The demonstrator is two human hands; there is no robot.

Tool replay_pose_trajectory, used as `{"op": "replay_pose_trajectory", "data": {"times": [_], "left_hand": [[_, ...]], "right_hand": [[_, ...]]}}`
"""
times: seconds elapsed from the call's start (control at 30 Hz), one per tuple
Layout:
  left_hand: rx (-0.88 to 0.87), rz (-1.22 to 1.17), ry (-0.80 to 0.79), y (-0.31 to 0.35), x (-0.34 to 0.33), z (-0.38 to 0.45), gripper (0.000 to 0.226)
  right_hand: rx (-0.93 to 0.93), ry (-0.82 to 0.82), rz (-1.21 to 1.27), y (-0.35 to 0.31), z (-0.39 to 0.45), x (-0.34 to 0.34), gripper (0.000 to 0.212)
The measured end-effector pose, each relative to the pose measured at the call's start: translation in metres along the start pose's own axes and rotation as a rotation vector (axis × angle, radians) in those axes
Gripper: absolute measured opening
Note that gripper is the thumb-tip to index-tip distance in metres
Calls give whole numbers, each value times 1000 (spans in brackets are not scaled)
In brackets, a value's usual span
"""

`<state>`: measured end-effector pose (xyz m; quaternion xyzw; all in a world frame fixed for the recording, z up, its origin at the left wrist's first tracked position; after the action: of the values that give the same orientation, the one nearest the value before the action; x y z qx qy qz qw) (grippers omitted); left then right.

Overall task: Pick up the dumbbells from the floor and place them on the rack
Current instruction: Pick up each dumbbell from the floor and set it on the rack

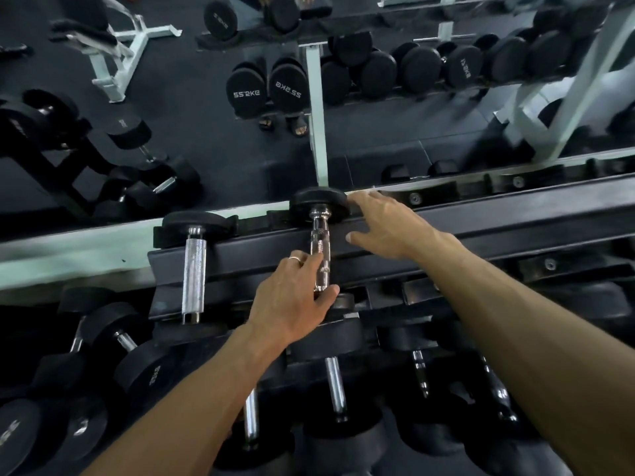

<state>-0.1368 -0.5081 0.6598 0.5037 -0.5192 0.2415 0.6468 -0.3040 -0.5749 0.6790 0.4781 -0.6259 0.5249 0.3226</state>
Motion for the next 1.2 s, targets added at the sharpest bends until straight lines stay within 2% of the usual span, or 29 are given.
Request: {"op": "replay_pose_trajectory", "data": {"times": [0.17, 0.33, 0.43, 0.53, 0.8, 0.93, 1.07, 1.2], "left_hand": [[-177, 117, -41, 13, 0, -38, 59], [-363, 137, -98, 26, -15, -101, 60], [-425, 129, -185, 34, -39, -135, 58], [-471, 143, -346, 45, -77, -168, 60], [-619, 175, -608, 86, -210, -247, 59], [-672, 224, -756, 115, -301, -293, 57], [-692, 244, -846, 140, -399, -339, 54], [-692, 214, -903, 148, -497, -370, 50]], "right_hand": [[-55, 22, -115, -7, -67, -12, 66], [-146, 14, -173, -15, -145, -47, 61], [-213, 17, -147, -13, -196, -72, 56], [-278, -25, -132, 2, -246, -106, 57], [-487, -124, 25, 81, -368, -232, 59], [-597, -177, 123, 131, -440, -319, 62], [-714, -217, 238, 188, -509, -413, 68], [-834, -222, 363, 238, -563, -504, 63]]}}
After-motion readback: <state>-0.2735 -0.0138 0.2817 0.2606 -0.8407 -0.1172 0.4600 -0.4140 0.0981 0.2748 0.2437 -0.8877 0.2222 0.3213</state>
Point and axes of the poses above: each hand's wrist, its own z-axis towards the middle knuckle, its own x-axis out of the back of the hand, y = z × x, the point moved 4 cm from there along z, towards the middle knuckle, and after that the axes turned 6 degrees about -x, right-handed, at the moved point
